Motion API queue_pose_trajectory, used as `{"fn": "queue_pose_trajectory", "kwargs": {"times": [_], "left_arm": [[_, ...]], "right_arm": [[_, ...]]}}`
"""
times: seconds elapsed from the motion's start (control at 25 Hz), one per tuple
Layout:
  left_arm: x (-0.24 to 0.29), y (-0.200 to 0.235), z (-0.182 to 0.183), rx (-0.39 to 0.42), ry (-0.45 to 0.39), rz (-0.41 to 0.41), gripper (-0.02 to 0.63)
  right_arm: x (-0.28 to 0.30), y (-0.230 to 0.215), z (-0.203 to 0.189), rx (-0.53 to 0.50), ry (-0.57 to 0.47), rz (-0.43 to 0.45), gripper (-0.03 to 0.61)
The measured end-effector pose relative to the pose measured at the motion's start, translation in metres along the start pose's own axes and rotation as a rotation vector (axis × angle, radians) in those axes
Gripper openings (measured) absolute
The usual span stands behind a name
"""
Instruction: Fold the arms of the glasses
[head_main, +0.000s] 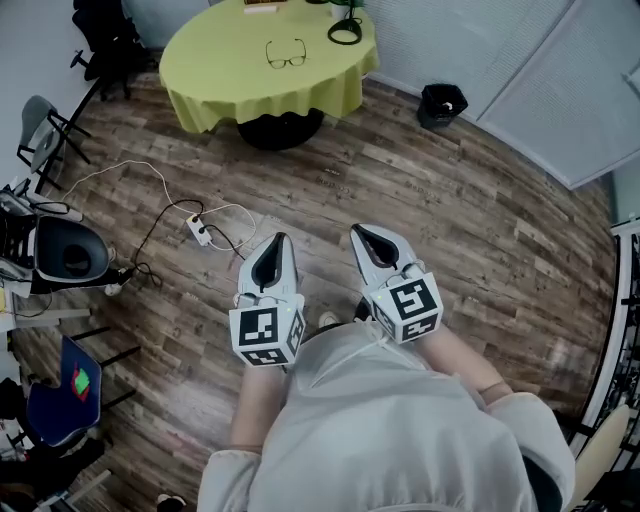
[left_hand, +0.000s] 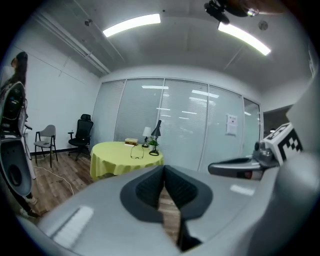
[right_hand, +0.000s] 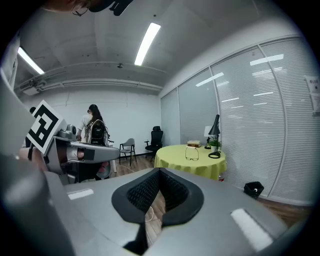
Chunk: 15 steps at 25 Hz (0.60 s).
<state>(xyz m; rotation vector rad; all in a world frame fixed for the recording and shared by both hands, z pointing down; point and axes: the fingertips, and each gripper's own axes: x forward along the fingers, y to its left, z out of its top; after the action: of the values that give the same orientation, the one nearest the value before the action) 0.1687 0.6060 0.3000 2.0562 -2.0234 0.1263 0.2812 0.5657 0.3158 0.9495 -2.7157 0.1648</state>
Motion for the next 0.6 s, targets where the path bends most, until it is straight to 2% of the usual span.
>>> {"fn": "queue_pose_trajectory", "kwargs": {"times": [0.24,0.6], "left_arm": [[0.027,0.018,-0.011,-0.026,0.035,0.02,0.006],[0.126,0.049,0.001,-0.041,0.062,0.102,0.006]], "right_arm": [[0.029,-0.014,-0.009,0.0,0.03,0.022,-0.002],[0.121,-0.087,0.006,0.015,0.044,0.075,-0.002]]}}
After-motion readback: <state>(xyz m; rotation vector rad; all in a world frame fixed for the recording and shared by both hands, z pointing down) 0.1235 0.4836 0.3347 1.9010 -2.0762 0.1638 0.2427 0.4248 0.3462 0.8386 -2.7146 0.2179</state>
